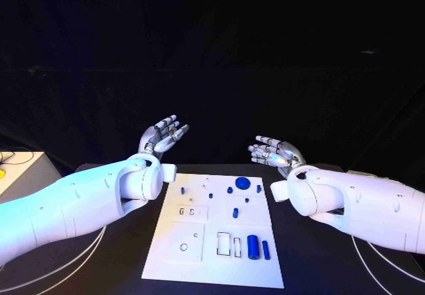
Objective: Assemble the parts on the task board
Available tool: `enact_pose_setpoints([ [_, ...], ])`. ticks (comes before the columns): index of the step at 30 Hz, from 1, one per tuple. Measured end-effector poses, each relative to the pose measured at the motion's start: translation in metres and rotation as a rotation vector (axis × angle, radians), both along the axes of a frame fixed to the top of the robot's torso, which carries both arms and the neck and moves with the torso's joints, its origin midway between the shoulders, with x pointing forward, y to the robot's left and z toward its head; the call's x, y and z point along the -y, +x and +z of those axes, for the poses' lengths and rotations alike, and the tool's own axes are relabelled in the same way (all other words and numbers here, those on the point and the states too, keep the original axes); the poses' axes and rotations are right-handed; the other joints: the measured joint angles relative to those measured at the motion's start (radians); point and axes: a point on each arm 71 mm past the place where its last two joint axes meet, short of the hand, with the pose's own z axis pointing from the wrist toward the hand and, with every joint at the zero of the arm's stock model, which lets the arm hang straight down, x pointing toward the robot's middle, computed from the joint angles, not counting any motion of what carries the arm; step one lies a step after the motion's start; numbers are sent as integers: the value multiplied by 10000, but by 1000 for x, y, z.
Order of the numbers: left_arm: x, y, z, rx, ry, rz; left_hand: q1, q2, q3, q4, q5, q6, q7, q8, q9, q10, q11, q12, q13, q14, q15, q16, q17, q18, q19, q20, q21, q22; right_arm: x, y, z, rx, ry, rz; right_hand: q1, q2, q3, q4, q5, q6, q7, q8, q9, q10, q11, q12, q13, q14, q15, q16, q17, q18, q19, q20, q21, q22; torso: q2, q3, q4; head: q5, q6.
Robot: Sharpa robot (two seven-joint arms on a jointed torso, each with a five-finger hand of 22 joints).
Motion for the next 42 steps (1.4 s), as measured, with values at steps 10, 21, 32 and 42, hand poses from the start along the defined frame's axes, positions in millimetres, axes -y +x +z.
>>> enact_pose_setpoints([
  [10, -5, -10, 8, 182, -297, -1169, 243, 107, 141, 255, 21, 3468, 335, 953, 587, 3828, 399, 960, 167, 5292, -696, 1644, 915, 982, 3540, -46, 1144, 465, 17, 11, 17, 1599, -2563, 1217, 739, -298, 462, -283, 0, 2602, 285, 661, 491, 3308, -403, 211, 114, 2912, -513, 664, 349, 390, 2559, -109, 653, 197, 134, -35, 67, -77, -181],
  [21, -6, -43, 20, 52, -509, -2409, 55, -81, 786, 288, -12, 5165, 752, 1447, 769, 5743, -133, 897, 229, 7085, -1338, 2644, 1966, 1038, 4968, -505, 1933, 675, 3, 10, 39, 4504, -6996, 2820, 1132, -692, 854, -412, 0, 4640, 610, 1127, 712, 5638, -961, 211, 143, 5521, -1317, 1448, 792, 540, 5066, -890, 1768, 551, 642, -107, 334, -367, -178],
  [32, -3, -68, 29, -195, -819, -3057, 43, -173, 840, 234, -12, 5164, 751, 1447, 738, 5742, -133, 723, 185, 7092, -1332, 2707, 2129, 1035, 4982, -519, 1972, 675, -8, 15, 48, 5479, -9753, 3072, 1140, -1030, 884, -382, 0, 5622, 208, 1147, 728, 6925, -1522, 146, 189, 8186, -2161, 4255, 2784, 541, 7378, -1800, 4609, 2453, 1075, -177, 596, -594, -93],
  [42, 1, -78, 32, -380, -1041, -3368, 1, -215, 839, 234, -11, 5164, 751, 1409, 719, 5701, -95, 613, 186, 7033, -1273, 2707, 2198, 1030, 4982, -520, 1972, 683, -21, 16, 41, 5574, -11442, 3416, 734, -1851, 787, 330, -43, 5508, 207, 579, 803, 6008, -1453, 106, 208, 8568, -2199, 10629, 8282, -8, 8860, -1835, 10256, 8661, 1406, -224, 888, -866, -83],
])
